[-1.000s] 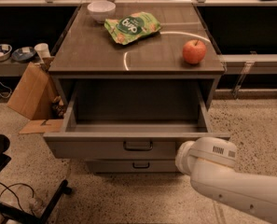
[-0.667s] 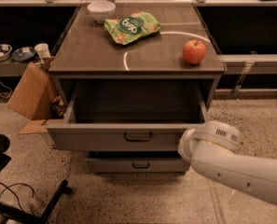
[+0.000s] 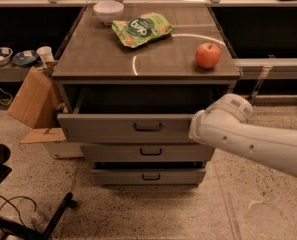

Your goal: Close top drawer

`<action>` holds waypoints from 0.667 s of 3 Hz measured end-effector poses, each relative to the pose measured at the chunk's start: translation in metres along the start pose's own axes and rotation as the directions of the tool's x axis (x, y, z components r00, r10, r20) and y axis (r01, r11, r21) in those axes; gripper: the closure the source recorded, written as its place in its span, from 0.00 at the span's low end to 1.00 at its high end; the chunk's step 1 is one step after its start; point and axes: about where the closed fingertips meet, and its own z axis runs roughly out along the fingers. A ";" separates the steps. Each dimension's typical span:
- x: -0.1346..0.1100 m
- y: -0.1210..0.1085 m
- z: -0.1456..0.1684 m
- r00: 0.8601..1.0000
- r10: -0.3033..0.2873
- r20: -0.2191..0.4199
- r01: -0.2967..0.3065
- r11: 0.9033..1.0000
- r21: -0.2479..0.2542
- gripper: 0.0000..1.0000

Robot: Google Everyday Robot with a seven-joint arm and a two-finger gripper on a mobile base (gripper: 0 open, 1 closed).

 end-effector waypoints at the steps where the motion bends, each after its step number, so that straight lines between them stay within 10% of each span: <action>1: -0.008 -0.029 0.011 1.000 0.004 0.011 -0.004 1.000 -0.004 1.00; 2: -0.011 -0.039 0.009 1.000 0.002 0.019 -0.002 1.000 0.007 0.82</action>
Offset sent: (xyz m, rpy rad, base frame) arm 0.0294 0.0000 0.0090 0.0111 0.0005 0.0037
